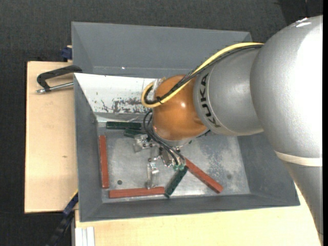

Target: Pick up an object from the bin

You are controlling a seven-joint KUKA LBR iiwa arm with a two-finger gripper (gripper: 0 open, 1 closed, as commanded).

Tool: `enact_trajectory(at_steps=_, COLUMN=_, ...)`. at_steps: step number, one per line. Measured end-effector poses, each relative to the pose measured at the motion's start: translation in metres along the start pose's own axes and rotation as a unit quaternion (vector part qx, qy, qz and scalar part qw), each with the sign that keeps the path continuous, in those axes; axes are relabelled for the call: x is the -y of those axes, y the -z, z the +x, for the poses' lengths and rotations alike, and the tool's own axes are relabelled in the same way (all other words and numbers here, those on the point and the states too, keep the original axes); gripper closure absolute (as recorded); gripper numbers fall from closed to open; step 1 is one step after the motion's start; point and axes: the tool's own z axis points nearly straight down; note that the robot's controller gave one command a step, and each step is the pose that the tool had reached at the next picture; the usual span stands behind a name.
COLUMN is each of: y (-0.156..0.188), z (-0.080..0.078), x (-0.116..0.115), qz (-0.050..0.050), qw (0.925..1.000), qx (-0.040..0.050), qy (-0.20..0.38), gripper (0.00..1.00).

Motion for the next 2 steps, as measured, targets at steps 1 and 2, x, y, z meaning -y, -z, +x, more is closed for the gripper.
enact_trajectory(at_steps=1, y=0.0, z=0.0, x=0.0, qz=0.0, qw=1.0, qx=-0.0001, qy=0.0, gripper=0.0)
enact_trajectory(at_steps=2, y=0.011, z=0.006, x=0.023, qz=-0.001, qw=0.9996, qx=-0.0011, qy=0.029, gripper=0.0)
